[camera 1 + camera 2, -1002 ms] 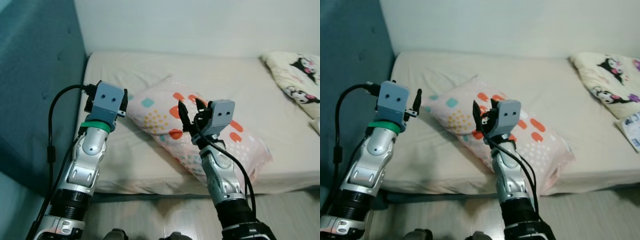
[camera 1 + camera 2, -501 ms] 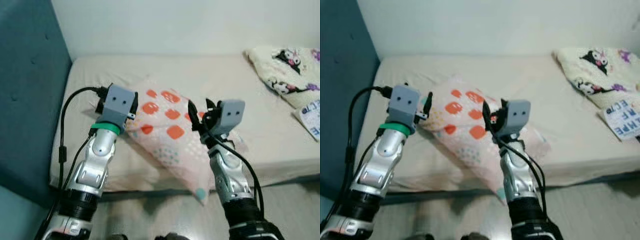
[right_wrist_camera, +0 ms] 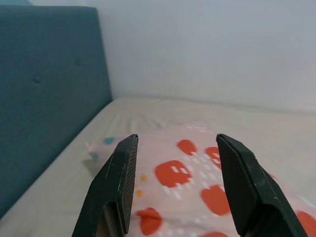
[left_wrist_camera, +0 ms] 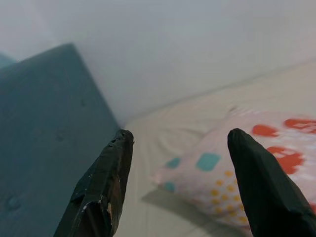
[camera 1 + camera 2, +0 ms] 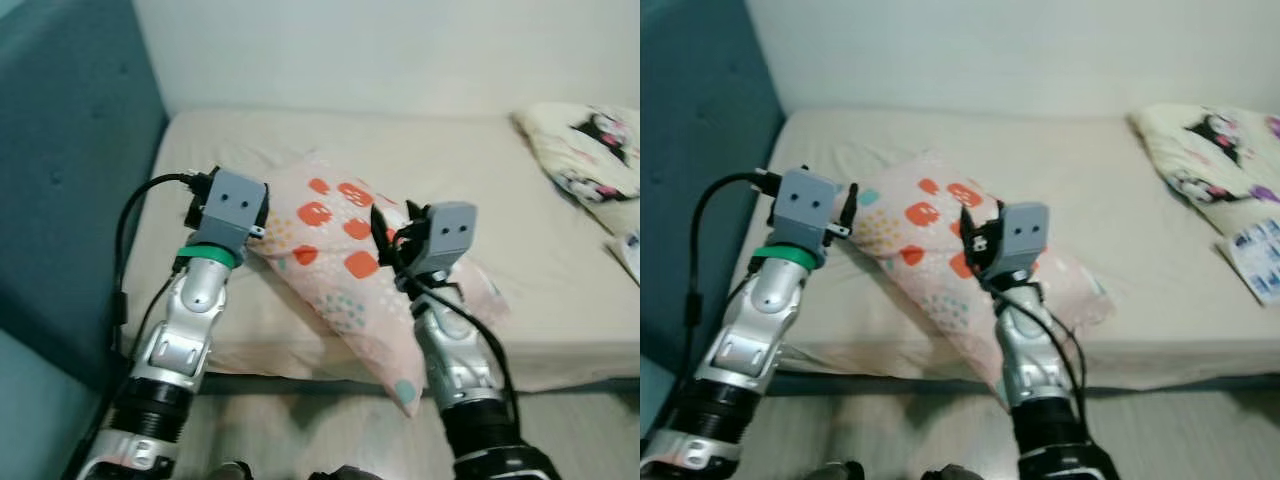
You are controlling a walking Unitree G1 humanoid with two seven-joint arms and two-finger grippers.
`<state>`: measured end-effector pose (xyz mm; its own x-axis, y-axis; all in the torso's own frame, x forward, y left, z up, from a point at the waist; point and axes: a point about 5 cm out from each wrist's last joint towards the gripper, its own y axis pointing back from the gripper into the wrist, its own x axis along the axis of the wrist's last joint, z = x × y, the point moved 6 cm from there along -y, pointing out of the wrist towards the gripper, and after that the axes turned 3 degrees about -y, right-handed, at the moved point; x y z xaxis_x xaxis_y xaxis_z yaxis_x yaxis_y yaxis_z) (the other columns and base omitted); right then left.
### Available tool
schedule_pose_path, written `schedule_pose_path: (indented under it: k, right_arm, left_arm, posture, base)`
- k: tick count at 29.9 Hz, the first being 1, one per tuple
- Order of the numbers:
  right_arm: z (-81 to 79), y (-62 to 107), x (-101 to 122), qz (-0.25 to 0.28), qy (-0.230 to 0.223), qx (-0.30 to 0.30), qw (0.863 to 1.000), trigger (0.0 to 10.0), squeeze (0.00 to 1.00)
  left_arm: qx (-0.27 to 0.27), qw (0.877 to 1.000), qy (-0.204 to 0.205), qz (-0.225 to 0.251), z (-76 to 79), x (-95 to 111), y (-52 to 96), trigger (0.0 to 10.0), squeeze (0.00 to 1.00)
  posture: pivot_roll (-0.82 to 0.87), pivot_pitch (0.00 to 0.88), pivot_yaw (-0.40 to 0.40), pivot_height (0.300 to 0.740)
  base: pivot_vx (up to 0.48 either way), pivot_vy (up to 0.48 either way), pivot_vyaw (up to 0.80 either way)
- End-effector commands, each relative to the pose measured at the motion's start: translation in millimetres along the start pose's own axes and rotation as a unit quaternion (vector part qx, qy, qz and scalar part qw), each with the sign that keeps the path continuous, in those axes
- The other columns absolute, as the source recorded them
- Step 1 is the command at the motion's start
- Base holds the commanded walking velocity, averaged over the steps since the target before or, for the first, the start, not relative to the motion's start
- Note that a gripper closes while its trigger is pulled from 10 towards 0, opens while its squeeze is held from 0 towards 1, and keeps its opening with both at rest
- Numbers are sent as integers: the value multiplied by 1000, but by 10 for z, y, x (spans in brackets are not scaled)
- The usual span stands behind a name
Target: Clean up the room
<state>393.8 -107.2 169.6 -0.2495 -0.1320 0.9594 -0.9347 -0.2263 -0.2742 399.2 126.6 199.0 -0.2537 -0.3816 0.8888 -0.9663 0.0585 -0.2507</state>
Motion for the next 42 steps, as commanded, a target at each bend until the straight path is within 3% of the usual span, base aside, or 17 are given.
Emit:
schedule_pose_path:
  k: [1,13,42]
  right_arm:
    - [43,22,-30,-4,-8,-6,1000,10000,0]
    - [11,33,-32,-4,-9,1,1000,10000,0]
    - [-2,33,-28,-2,-11,4,1000,10000,0]
  left_arm:
    - [-2,1000,-6,-7,27,-23,-9,10000,0]
    - [10,1000,-4,-18,-7,-66,-12,10000,0]
    - [19,1000,6,-12,-31,-27,-27,10000,0]
  posture:
    - [-35,62,18,730]
    - [-37,63,16,730]
    - [-36,61,17,730]
  base:
    - [480,0,0]
    - [297,0,0]
    - [0,0,0]
